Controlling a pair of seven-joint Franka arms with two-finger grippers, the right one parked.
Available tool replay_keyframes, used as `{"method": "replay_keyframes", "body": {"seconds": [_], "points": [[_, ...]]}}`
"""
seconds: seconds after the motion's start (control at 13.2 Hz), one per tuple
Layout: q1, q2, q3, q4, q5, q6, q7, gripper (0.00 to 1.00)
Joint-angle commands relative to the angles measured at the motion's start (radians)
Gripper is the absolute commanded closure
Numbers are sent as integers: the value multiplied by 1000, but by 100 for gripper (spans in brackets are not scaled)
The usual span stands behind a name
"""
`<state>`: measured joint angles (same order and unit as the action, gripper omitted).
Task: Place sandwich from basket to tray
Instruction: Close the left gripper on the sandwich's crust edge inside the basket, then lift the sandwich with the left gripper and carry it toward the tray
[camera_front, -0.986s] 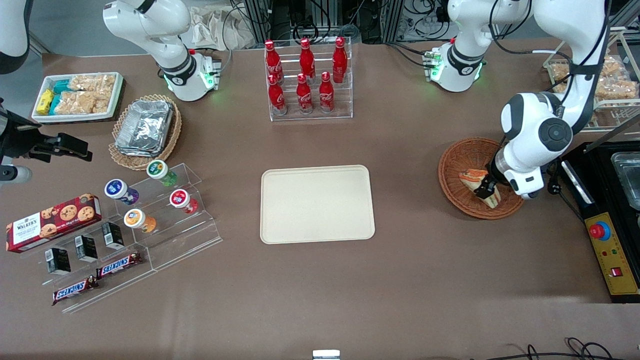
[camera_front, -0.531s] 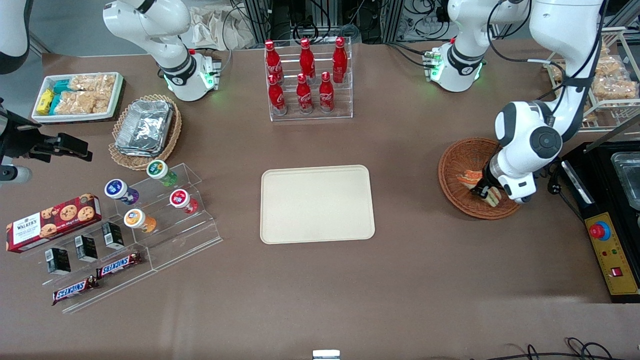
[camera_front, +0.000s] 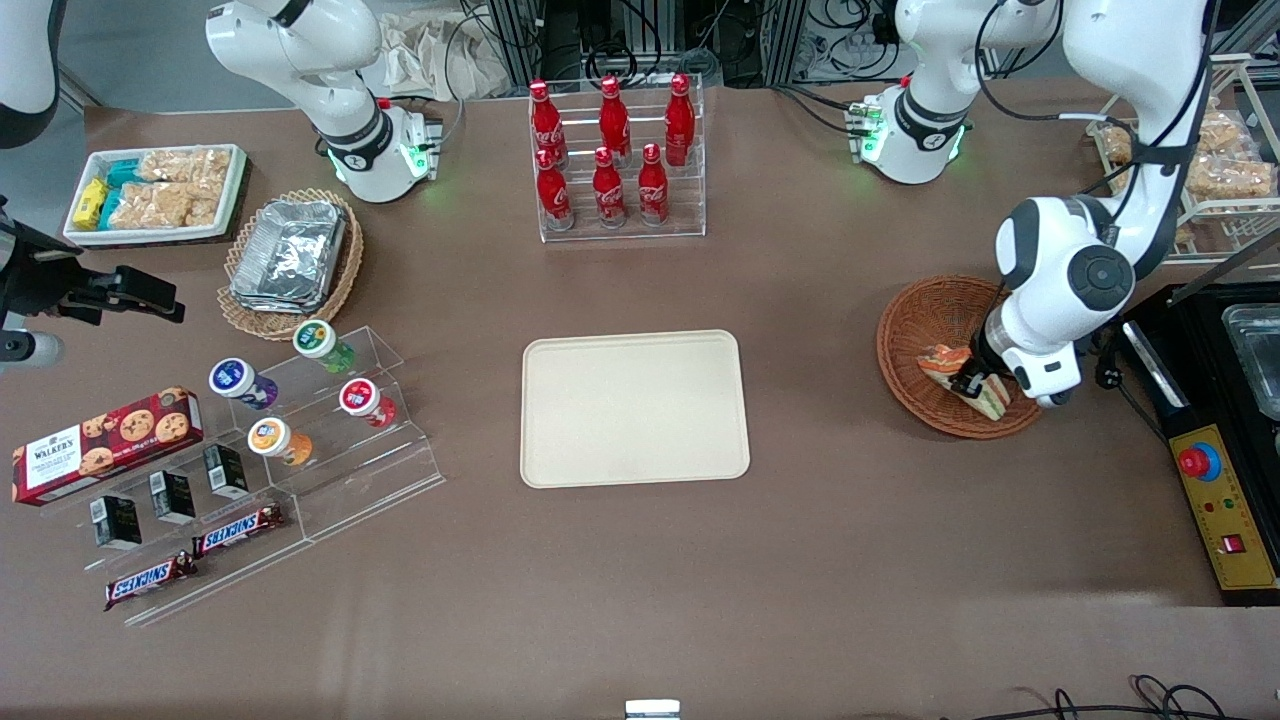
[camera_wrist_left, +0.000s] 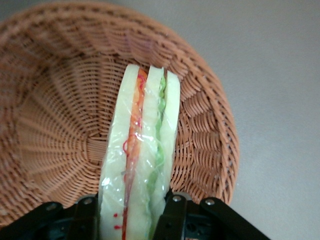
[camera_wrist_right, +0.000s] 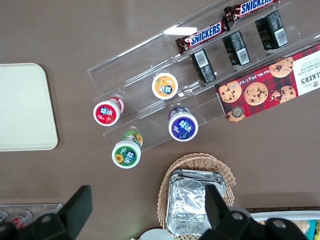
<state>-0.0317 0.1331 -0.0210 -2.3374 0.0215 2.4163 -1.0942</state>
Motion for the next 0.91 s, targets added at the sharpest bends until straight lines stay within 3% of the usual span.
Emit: {"method": "replay_keyframes", "body": {"seconds": [0.0,0.46,0.83], "points": [[1,-105,1,65,21,-176,69,100],[-11,-84,-75,413,21,-492,167,100],[-11,-20,-184,585,23,-552,223,100]]}}
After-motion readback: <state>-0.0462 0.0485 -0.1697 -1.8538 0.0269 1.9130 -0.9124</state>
